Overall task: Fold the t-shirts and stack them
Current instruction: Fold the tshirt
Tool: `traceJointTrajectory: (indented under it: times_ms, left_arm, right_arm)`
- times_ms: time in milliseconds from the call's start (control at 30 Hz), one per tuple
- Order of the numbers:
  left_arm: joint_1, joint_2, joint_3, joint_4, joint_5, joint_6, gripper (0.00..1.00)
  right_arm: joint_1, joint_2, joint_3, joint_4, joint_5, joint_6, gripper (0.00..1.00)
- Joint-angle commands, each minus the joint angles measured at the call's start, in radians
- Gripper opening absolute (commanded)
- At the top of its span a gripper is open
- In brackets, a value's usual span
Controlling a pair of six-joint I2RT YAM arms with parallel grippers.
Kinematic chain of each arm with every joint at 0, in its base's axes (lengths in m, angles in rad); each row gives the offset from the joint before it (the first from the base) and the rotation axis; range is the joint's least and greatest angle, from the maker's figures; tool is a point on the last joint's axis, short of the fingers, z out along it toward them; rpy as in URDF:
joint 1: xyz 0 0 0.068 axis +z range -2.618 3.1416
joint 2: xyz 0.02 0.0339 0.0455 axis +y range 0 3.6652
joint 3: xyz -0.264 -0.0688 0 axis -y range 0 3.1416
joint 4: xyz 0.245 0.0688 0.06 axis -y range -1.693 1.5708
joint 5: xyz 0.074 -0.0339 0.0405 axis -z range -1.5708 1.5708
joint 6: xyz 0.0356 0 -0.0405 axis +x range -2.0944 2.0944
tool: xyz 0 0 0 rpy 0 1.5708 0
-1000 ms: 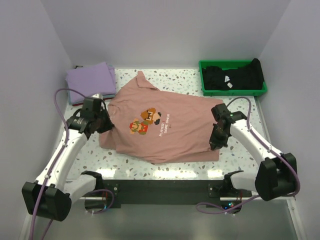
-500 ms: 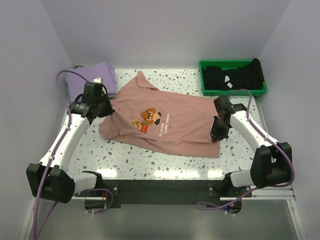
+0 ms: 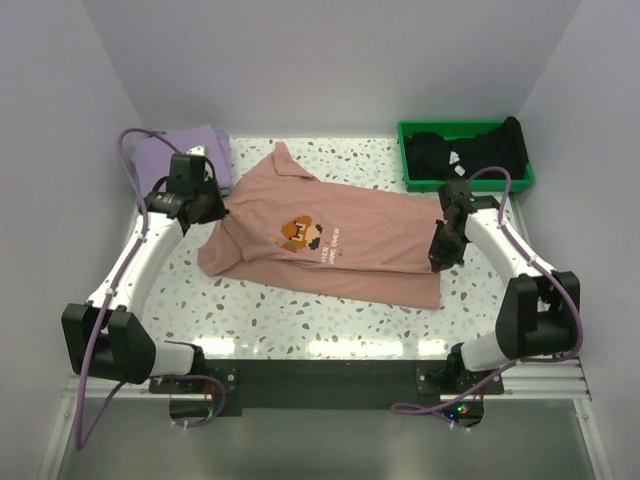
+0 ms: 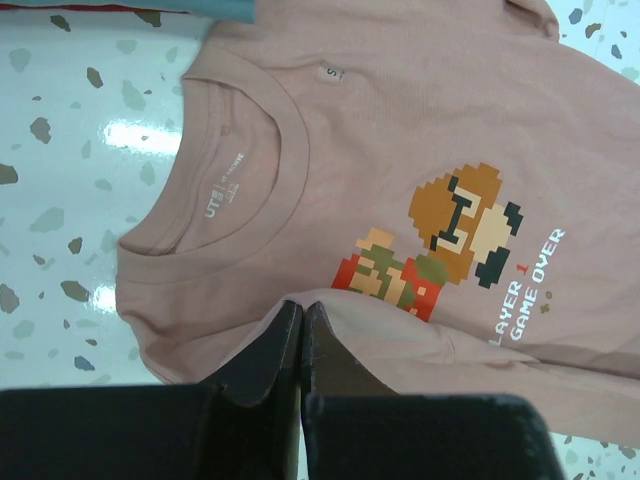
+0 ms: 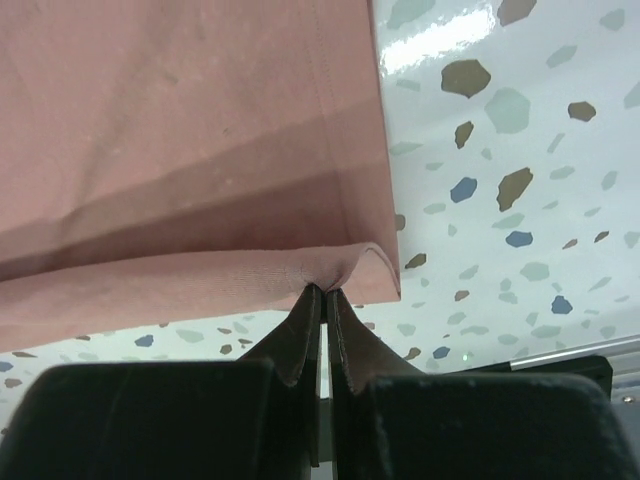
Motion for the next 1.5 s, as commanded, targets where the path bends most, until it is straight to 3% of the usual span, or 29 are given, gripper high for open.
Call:
traceJointTrajectory:
  times_ms: [0, 733, 967, 1067, 1100, 1133, 1167, 1233, 1300, 1467]
  left_arm:
    - [0.012, 0.035, 0.056, 0.077, 0.016, 0.042, 0.00]
    - [0.021, 0.299, 0.210, 0.161, 0.048, 0.081, 0.00]
    - [0.021, 0.442, 0.344, 0.183, 0.044, 0.120, 0.08]
    - [0.021, 0.514, 0.423, 0.174, 0.045, 0.131, 0.29]
    - [0.021, 0.537, 0.450, 0.174, 0.051, 0.133, 0.49]
    - [0.021, 0.545, 0.460, 0.172, 0.054, 0.133, 0.58]
    - [0.021, 0.551, 0.467, 0.171, 0.054, 0.136, 0.62]
    - [0.021, 0.540, 0.466, 0.163, 0.044, 0.140, 0.68]
    - [0.021, 0.490, 0.416, 0.166, 0.016, 0.143, 0.75]
    - [0.022, 0.286, 0.184, 0.212, -0.031, 0.134, 0.78]
  right_arm:
    - [-0.021, 0.033, 0.053, 0.027, 0.032, -0.036, 0.00]
    - [-0.054, 0.185, 0.146, 0.072, 0.048, -0.065, 0.00]
    - [-0.054, 0.236, 0.174, 0.081, 0.049, -0.061, 0.00]
    - [-0.055, 0.254, 0.185, 0.087, 0.048, -0.059, 0.04]
    - [-0.055, 0.259, 0.186, 0.089, 0.045, -0.059, 0.11]
    - [-0.055, 0.258, 0.192, 0.085, 0.040, -0.061, 0.19]
    - [-0.054, 0.255, 0.194, 0.084, 0.034, -0.065, 0.34]
    - [-0.054, 0.227, 0.194, 0.082, 0.017, -0.070, 0.47]
    - [-0.055, 0.198, 0.191, 0.073, 0.020, -0.075, 0.52]
    - [-0.057, 0.068, 0.084, 0.066, -0.017, -0.058, 0.55]
